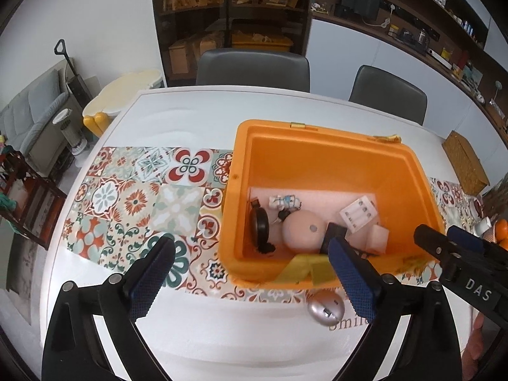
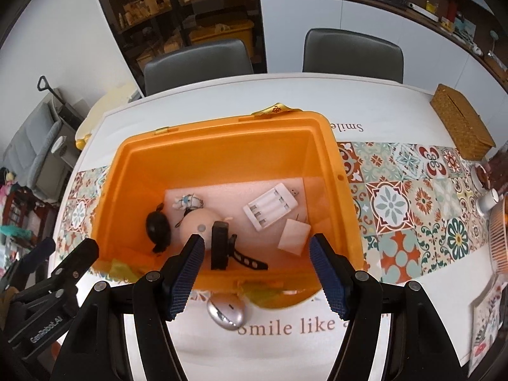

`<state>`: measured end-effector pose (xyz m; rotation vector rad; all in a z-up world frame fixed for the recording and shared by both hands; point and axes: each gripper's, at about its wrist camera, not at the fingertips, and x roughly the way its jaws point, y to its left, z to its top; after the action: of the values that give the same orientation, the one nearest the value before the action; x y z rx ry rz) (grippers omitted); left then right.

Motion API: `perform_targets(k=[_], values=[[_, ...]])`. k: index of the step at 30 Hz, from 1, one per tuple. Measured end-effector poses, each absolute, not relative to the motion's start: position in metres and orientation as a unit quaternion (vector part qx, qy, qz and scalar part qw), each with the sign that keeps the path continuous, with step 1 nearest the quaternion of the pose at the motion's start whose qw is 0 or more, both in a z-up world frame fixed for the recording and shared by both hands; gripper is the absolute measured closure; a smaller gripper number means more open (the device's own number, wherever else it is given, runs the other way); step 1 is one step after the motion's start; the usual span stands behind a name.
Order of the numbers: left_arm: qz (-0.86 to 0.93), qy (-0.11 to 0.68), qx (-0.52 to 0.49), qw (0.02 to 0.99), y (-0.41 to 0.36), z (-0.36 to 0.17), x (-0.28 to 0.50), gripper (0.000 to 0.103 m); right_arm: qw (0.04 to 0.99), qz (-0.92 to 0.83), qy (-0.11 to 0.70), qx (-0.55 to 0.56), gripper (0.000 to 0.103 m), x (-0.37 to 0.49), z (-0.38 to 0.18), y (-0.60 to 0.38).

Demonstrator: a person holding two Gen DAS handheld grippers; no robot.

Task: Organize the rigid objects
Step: 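Move the open right tool toward the silver round speaker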

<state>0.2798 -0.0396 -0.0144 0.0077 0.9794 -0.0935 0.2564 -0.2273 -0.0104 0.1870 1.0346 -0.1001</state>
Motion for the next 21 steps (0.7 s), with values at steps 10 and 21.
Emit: perform_targets(k=[10,21], values=[[-0.027,0.461,0.029,0.886,-0.032,-0.018,0.248,0.004,0.876,-0.038,0.473,0.085,0.034,0.22,-0.009,-0.214],[-0.014,0.469,0.038,0.882,-0.018,-0.028,0.224,0.004,0.876,-0.024,0.474,0.09,0.034,0.191,-0.022,-0.2]])
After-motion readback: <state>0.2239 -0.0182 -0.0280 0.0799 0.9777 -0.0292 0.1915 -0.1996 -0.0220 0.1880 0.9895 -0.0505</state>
